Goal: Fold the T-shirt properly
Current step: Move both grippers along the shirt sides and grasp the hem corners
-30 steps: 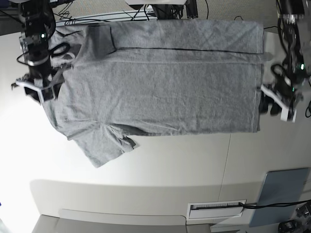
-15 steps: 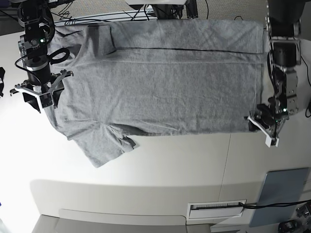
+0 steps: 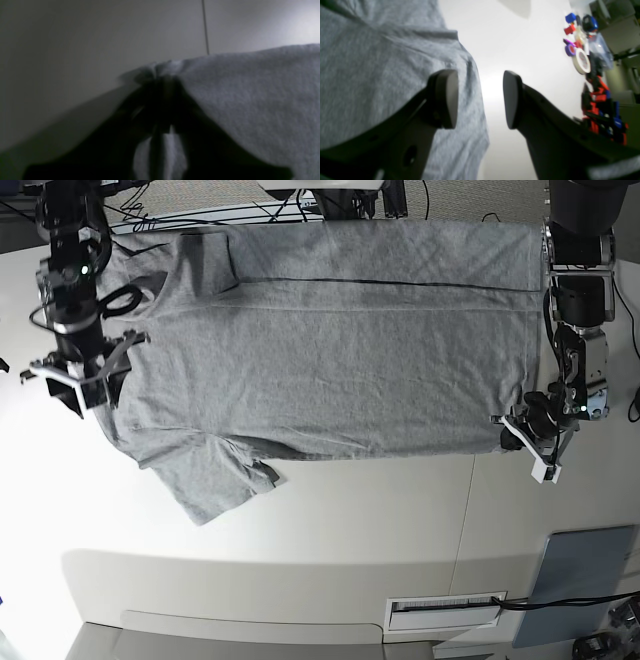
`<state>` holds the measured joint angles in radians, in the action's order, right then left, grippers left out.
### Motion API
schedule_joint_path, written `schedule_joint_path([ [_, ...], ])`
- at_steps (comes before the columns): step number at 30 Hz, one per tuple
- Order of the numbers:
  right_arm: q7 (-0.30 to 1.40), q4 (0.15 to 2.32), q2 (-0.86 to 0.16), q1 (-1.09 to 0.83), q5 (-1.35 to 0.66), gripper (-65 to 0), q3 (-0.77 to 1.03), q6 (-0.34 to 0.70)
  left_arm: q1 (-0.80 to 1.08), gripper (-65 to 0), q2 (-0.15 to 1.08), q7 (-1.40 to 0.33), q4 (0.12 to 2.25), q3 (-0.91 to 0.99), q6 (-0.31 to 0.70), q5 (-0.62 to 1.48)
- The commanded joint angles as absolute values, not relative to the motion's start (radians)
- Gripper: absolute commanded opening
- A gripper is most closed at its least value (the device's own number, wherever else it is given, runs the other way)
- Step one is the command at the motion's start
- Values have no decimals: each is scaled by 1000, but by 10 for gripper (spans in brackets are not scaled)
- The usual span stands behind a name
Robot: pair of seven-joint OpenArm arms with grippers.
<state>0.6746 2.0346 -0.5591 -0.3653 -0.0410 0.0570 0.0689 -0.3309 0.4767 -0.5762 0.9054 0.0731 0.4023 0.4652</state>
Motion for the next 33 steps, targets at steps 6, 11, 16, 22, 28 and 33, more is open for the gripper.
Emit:
schedule_joint_path([
  [6, 643, 1813, -573, -144, -159, -364, 65, 269, -341, -650, 485, -636, 910, 72, 410, 448],
  [11, 682, 1615, -557, 78, -260, -364, 64, 364, -341, -650, 485, -640, 910, 72, 442, 448],
  [16, 775, 1359, -506, 314, -329, -364, 5, 427, -341, -650, 485, -639, 910, 72, 447, 449],
  [22, 851, 1076, -444, 575, -328, -364, -188, 405, -341, -650, 485, -639, 910, 72, 446, 449],
  [28, 865, 807, -367, 756, -313, -364, -320, 354, -341, -650, 485, -639, 910, 72, 446, 449],
  [33, 773, 561, -328, 857, -304, -364, -329, 353, -341, -650, 485, -639, 910, 72, 446, 448],
])
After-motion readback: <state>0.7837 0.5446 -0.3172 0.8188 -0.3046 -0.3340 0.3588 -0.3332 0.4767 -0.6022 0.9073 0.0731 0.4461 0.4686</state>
